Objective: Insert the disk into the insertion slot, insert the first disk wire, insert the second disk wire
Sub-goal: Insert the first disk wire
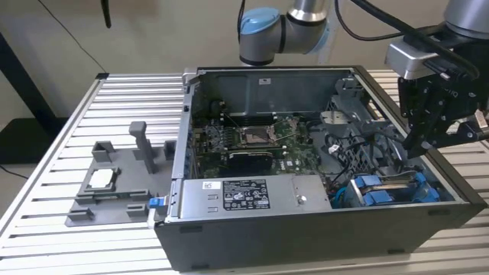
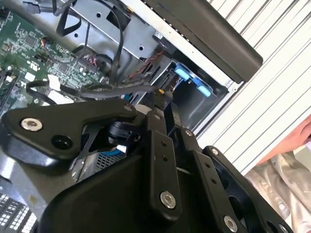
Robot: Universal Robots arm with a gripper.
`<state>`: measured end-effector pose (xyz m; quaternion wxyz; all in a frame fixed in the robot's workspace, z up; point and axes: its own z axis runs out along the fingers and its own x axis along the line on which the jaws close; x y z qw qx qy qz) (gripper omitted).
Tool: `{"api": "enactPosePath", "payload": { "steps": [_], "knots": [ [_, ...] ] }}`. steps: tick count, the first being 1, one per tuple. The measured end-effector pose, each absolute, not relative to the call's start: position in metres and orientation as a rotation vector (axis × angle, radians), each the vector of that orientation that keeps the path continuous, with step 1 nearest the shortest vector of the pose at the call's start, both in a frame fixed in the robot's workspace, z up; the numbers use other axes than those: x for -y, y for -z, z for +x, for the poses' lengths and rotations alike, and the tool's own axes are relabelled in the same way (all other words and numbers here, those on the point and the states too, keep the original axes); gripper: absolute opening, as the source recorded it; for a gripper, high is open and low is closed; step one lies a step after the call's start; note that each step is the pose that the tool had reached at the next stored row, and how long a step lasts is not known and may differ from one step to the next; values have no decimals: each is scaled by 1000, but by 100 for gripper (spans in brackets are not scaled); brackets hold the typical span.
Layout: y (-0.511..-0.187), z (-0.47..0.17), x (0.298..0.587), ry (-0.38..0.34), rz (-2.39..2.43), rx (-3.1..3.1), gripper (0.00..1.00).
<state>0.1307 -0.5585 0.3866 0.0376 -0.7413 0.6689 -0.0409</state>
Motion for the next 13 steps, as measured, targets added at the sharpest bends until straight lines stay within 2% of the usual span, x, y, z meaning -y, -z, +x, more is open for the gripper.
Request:
{"api": "enactPosePath", "payload": {
  "steps": [13],
  "knots": [
    [-383, 152, 569, -32, -2345, -2116, 19]
  ]
}}
